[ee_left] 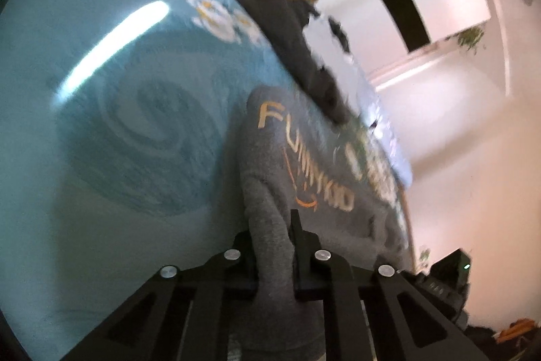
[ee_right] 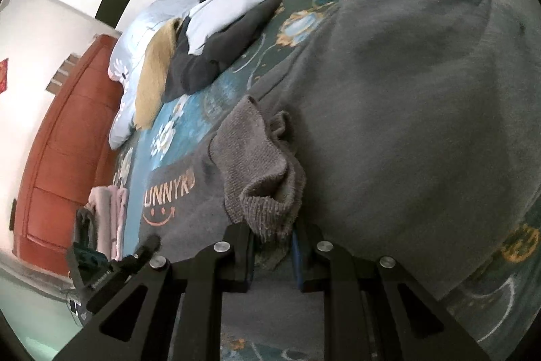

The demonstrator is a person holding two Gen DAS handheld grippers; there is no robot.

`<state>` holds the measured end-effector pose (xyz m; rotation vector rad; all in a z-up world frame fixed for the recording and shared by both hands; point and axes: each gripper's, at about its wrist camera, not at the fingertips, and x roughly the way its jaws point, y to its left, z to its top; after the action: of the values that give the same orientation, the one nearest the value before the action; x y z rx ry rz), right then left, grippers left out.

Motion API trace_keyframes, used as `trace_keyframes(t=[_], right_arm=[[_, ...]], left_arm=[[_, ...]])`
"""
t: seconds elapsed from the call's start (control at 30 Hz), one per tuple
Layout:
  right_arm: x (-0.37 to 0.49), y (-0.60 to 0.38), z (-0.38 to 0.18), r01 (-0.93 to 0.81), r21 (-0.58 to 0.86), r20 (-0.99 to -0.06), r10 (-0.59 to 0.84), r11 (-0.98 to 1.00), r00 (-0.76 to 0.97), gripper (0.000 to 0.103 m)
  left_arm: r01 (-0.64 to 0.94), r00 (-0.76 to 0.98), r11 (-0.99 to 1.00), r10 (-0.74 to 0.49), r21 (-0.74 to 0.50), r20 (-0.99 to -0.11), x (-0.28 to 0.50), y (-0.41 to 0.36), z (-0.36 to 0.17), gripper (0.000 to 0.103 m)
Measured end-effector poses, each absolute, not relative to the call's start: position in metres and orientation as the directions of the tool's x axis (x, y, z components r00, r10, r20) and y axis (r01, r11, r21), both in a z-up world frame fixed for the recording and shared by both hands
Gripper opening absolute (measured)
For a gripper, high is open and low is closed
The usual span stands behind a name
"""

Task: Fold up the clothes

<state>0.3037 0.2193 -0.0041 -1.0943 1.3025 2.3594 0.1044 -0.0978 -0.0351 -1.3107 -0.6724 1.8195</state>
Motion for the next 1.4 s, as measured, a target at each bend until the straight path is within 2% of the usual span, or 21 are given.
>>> trace_keyframes(t=[0.2, 0.33, 0.53, 0.7, 0.8, 1.07, 1.1, 1.3, 1.4], right_arm=[[0.28, 0.195, 0.004, -0.502, 0.604, -0.718, -0.151, -0.619, -0.679, 0.018], [0.258, 0.17, 0.012, -0.442, 0.627, -0.697, -0.208, -0.641, -0.687, 0.018], [0.215, 0.116, 0.02, -0.34, 0.636, -0.675, -0.286, -0.693, -0.68, 0.018], [0.177, 0.069, 0.025, -0.257, 0.633, -0.664, -0.342, -0.73, -0.664, 0.018], [0.174, 0.059, 0.029, -0.239, 0.63, -0.656, -0.341, -0.739, -0.673, 0.018], [0.19, 0.057, 0.051, -0.206, 0.61, -0.61, -0.287, -0.765, -0.738, 0.018], [0.194, 0.057, 0.06, -0.181, 0.6, -0.588, -0.276, -0.779, -0.76, 0.018], [0.2, 0.058, 0.026, -0.229, 0.616, -0.646, -0.317, -0.754, -0.694, 0.018], [0.203, 0.059, 0.009, -0.254, 0.622, -0.672, -0.338, -0.741, -0.659, 0.018]], left_arm=[[-0.271, -0.207, -0.521, 0.853, -0.809, -0.48, 0.093, -0.129, -0.028, 0.011], [-0.264, -0.296, -0.517, 0.847, -0.814, -0.442, 0.074, -0.169, -0.013, 0.011], [-0.266, -0.401, -0.573, 0.797, -0.775, -0.451, 0.045, -0.237, 0.01, 0.011], [-0.197, -0.411, -0.549, 0.799, -0.813, -0.439, 0.039, -0.274, -0.018, 0.011], [-0.145, -0.385, -0.558, 0.793, -0.817, -0.473, 0.037, -0.281, -0.042, 0.011], [-0.329, -0.419, -0.554, 0.811, -0.764, -0.408, 0.059, -0.275, -0.006, 0.012], [-0.328, -0.418, -0.567, 0.804, -0.755, -0.422, 0.06, -0.274, -0.006, 0.013], [-0.218, -0.347, -0.651, 0.748, -0.728, -0.565, 0.048, -0.268, -0.033, 0.016], [-0.196, -0.341, -0.66, 0.739, -0.725, -0.581, 0.048, -0.271, -0.038, 0.016]])
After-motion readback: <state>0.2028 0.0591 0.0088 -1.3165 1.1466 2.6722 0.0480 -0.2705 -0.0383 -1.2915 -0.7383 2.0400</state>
